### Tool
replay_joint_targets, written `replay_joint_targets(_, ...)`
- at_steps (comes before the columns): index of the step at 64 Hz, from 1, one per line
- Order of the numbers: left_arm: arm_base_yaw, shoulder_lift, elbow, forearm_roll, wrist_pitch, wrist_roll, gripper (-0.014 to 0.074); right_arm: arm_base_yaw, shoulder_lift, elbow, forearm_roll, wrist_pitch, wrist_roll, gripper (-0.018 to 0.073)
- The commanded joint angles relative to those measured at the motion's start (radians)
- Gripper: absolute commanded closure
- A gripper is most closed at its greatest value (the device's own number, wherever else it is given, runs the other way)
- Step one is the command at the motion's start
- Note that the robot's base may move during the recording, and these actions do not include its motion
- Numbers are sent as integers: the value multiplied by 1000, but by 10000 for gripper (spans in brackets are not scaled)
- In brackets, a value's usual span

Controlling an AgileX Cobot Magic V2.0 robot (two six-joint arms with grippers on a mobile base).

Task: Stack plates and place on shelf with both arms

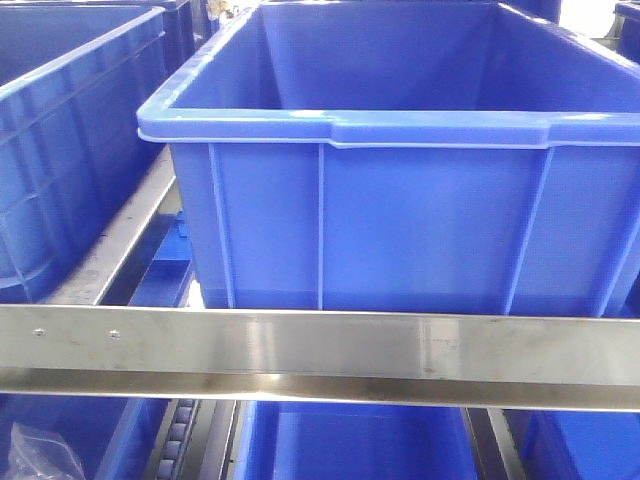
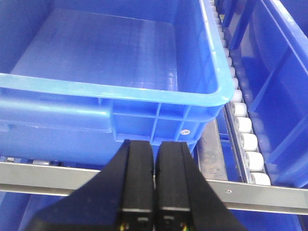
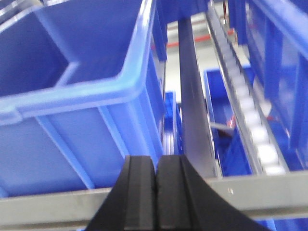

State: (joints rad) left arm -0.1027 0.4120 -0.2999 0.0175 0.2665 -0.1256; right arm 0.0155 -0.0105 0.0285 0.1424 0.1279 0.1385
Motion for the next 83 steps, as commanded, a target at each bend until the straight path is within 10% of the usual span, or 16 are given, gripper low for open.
replay_joint_targets(1, -1, 8, -29, -3, -78, -8, 510, -5, -19, 1, -33, -110, -6, 541)
replay_joint_targets(83, -1, 8, -29, -3, -78, -8, 510, -5, -19, 1, -80, -121, -5, 541)
